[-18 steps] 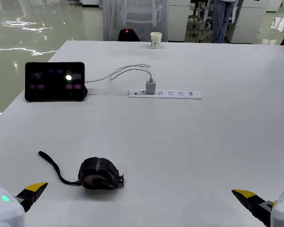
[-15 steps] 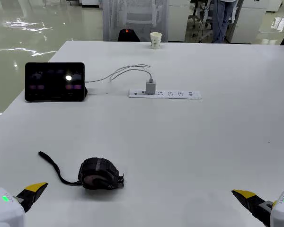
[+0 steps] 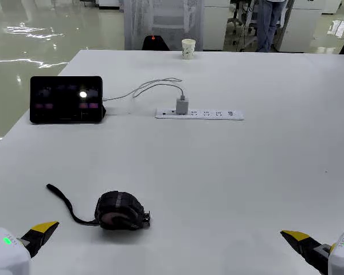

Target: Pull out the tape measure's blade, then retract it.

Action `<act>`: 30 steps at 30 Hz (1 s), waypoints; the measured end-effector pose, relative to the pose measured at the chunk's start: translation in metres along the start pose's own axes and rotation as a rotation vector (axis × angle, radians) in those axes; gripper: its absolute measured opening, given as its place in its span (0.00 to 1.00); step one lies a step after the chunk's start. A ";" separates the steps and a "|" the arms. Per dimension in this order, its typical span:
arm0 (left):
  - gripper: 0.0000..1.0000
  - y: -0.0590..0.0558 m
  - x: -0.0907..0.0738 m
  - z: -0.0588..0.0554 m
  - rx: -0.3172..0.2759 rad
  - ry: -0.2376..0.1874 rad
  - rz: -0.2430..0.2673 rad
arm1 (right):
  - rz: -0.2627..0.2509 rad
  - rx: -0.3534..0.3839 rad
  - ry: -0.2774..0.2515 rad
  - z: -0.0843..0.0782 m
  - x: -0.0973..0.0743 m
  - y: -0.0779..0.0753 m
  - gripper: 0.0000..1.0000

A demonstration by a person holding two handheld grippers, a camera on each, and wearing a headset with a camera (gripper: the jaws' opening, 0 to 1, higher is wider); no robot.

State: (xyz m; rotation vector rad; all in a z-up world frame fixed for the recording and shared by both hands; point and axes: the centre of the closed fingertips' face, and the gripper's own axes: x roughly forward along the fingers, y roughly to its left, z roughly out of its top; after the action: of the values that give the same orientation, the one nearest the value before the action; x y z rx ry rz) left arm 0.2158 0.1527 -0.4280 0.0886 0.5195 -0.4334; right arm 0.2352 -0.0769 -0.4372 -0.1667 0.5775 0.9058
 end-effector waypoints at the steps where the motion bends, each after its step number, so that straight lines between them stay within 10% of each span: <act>1: 0.99 0.000 0.000 0.000 0.000 0.000 0.000 | 0.003 0.002 0.001 0.000 0.000 0.000 0.99; 30: 0.99 0.002 0.004 0.002 0.012 0.011 -0.025 | 0.027 -0.035 0.017 0.001 0.000 -0.001 0.99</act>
State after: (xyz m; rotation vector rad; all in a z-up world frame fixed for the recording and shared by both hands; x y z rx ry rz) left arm 0.2205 0.1525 -0.4282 0.0965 0.5294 -0.4603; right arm 0.2366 -0.0769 -0.4366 -0.1988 0.5813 0.9415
